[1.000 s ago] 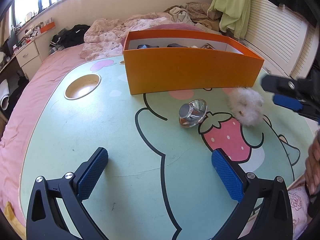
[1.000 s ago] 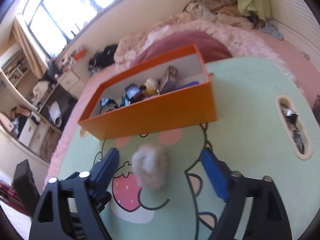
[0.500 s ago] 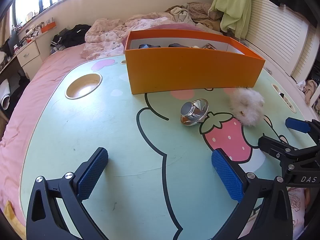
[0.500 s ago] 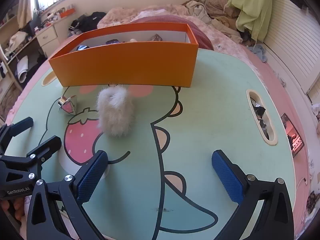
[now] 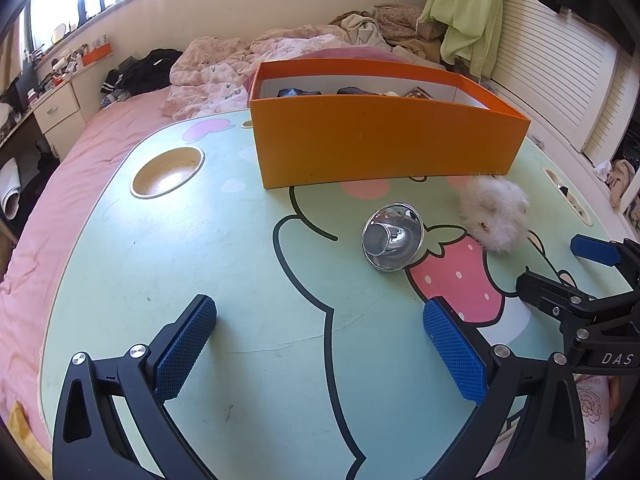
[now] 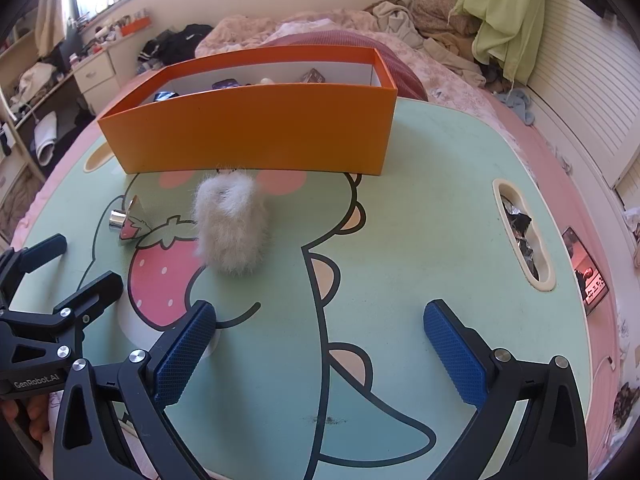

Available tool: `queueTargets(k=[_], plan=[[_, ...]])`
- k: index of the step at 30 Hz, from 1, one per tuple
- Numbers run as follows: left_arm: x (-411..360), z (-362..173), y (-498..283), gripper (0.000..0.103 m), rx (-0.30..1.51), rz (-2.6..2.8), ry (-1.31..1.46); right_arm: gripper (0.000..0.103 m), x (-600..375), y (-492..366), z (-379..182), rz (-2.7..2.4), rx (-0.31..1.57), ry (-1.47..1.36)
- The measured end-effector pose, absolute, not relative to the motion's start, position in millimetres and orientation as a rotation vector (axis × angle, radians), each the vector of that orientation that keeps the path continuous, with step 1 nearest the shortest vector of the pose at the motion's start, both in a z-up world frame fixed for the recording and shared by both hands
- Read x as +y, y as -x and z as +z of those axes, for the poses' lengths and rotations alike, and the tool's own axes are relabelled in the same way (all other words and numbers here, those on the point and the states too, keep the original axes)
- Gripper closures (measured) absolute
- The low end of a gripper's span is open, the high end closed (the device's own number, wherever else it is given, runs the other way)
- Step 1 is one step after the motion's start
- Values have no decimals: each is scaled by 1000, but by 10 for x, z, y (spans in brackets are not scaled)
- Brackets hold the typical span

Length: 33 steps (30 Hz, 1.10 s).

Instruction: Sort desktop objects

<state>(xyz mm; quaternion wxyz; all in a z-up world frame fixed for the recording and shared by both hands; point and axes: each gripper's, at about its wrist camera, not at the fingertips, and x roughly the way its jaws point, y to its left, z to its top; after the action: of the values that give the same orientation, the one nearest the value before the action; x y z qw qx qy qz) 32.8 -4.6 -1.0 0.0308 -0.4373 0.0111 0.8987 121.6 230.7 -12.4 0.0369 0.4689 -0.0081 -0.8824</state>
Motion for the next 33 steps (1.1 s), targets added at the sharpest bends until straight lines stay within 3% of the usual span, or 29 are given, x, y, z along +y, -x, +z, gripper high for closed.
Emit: queueTargets(k=[19, 27, 33], plan=[[-65, -15, -342, 0, 20, 2781, 1347, 0, 2313, -1217, -130, -2708, -25, -1439], [-318, 126, -454, 0, -176, 2828, 1248, 0, 2314, -1223, -133, -2707, -23, -1437], [-265, 684, -440, 16, -92, 2839, 1053, 0, 2319, -1225, -131, -2706, -23, -1438]])
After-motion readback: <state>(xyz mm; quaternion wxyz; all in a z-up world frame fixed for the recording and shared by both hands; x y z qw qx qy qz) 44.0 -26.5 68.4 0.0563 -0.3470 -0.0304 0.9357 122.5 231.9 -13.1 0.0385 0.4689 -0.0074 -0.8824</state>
